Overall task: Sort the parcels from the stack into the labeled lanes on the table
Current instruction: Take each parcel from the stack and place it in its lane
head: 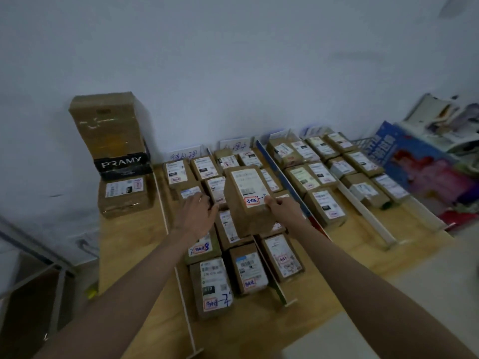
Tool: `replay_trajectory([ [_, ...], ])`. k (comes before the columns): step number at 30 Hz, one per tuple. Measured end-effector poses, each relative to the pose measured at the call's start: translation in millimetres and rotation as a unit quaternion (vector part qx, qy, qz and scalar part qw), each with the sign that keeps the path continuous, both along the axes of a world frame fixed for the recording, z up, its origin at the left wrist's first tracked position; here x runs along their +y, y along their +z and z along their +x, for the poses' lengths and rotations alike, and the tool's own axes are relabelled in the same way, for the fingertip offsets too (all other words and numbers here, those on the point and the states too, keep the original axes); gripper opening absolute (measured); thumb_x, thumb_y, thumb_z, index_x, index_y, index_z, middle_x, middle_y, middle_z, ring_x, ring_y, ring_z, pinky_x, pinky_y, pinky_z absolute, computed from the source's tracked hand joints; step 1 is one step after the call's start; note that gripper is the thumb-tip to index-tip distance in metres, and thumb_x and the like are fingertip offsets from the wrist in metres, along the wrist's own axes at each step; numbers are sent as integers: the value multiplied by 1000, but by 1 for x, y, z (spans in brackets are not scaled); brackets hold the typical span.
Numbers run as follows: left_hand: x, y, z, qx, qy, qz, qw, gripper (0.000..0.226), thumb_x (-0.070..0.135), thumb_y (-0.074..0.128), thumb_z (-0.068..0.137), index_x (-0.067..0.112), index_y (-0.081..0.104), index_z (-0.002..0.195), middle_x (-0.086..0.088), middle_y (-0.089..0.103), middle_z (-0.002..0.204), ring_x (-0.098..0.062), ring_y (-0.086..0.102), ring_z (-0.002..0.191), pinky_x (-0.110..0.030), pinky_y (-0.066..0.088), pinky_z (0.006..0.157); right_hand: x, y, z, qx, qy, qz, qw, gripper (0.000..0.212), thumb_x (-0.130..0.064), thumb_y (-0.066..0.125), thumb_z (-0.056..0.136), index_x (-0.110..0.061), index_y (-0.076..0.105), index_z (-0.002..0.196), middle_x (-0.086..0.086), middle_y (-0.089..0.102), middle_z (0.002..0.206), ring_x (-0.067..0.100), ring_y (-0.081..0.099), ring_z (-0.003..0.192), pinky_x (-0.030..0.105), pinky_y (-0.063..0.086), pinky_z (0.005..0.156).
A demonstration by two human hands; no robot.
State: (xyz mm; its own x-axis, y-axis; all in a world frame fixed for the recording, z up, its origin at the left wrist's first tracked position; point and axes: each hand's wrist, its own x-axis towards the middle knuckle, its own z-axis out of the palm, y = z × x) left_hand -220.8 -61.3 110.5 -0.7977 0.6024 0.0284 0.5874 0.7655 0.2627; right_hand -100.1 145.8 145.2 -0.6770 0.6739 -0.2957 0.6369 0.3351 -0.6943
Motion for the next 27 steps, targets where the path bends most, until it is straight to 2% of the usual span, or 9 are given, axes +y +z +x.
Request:
replay_trajectory([
  [4, 52, 2, 31, 29, -42, -34, 998, 53, 50, 27, 103, 15, 57, 130, -5, 56, 130, -24, 54, 119, -39, 42, 102, 45, -3, 41, 10, -39, -8, 999, 49, -45, 50, 100, -1, 68, 109, 13, 69, 105, 25, 66, 94, 37, 56, 81],
  [8, 111, 0, 71, 24, -56, -44, 997, 57, 50, 26, 103, 13, 50, 138, -6, 50, 141, -26, 47, 130, -40, 35, 111, 97, -5, 91, 13, -57, 9, 998, 51, -46, 48, 100, -1, 67, 112, 14, 68, 108, 27, 63, 100, 38, 53, 85],
  [13, 187, -12, 137, 13, -69, -68, 995, 61, 52, 25, 103, 11, 48, 142, -8, 44, 149, -26, 41, 136, -42, 29, 116, 170, -19, 163, 6, -89, 5, 996, 46, -46, 48, 100, -5, 69, 102, 11, 69, 99, 23, 64, 91, 38, 52, 76],
  [16, 229, -18, 174, 6, -75, -57, 996, 54, 49, 27, 103, 14, 51, 138, -6, 48, 144, -25, 45, 133, -42, 31, 114, 212, -24, 204, -10, -100, 14, 995, 47, -46, 48, 100, -5, 70, 103, 8, 67, 95, 18, 60, 84, 29, 48, 64],
  [20, 274, -23, 212, 2, -75, -51, 996, 53, 50, 31, 102, 14, 54, 134, -6, 54, 137, -25, 49, 127, -43, 35, 112, 261, -29, 246, -3, -118, 9, 993, 49, -44, 50, 100, 0, 71, 103, 14, 69, 100, 27, 65, 94, 39, 54, 78],
  [24, 315, -21, 223, 10, -79, -40, 996, 52, 48, 33, 102, 13, 54, 133, -6, 55, 136, -25, 49, 127, -42, 34, 112, 302, -32, 265, 3, -123, 9, 992, 46, -41, 49, 101, 0, 69, 105, 9, 65, 93, 18, 60, 79, 29, 47, 63],
  [27, 341, -25, 220, 19, -90, -35, 995, 51, 47, 32, 102, 13, 53, 134, -6, 54, 136, -24, 47, 128, -41, 32, 112, 328, -37, 265, -2, -112, 22, 993, 45, -40, 47, 102, -1, 68, 104, 8, 63, 93, 16, 58, 77, 26, 45, 60],
])
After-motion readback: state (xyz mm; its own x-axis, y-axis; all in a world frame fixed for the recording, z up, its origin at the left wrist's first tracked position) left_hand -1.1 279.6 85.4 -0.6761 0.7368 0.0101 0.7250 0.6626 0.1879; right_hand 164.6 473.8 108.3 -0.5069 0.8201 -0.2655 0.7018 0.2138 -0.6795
